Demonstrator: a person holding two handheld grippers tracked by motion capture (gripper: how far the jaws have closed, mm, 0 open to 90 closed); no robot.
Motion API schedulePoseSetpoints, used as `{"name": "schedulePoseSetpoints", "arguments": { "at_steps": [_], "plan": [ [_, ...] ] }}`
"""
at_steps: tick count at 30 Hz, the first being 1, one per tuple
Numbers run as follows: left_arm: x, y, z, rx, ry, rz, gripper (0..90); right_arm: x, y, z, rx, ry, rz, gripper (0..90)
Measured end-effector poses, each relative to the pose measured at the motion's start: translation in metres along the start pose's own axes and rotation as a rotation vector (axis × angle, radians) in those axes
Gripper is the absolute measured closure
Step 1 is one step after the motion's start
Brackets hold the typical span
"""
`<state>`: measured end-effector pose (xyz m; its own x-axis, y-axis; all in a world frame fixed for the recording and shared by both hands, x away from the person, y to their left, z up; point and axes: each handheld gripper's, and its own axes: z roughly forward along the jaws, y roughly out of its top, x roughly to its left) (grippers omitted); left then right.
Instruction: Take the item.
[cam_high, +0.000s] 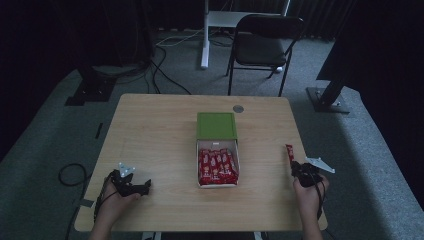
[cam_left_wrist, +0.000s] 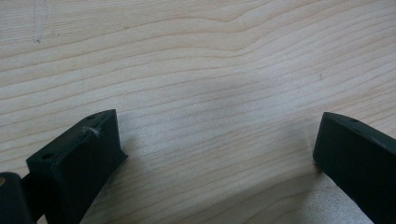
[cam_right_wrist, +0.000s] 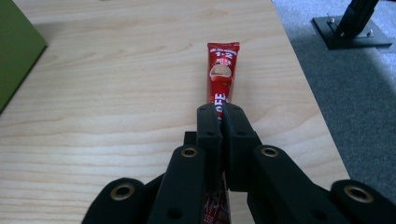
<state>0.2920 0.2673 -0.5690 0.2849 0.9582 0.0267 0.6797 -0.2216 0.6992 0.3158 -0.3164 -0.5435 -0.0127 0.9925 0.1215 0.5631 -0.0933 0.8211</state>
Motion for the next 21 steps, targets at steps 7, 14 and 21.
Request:
{"name": "schedulePoseSetpoints", "arguments": {
  "at_steps": [7, 14, 21],
  "plan": [
    [0.000, 0.000, 0.000, 0.000, 0.000, 0.000, 1.7, -0.008, -0.005, 0.003, 0.008, -0.029, 0.010, 86.5],
    [0.000, 0.000, 0.000, 0.000, 0.000, 0.000, 1.7, -0.011, -0.014, 0.010, 0.055, -0.035, 0.011, 86.3],
    [0.000, 0.000, 0.000, 0.000, 0.000, 0.000, 1.7, -0.011, -0.019, 0.015, 0.086, -0.032, 0.005, 85.5]
  ]
}}
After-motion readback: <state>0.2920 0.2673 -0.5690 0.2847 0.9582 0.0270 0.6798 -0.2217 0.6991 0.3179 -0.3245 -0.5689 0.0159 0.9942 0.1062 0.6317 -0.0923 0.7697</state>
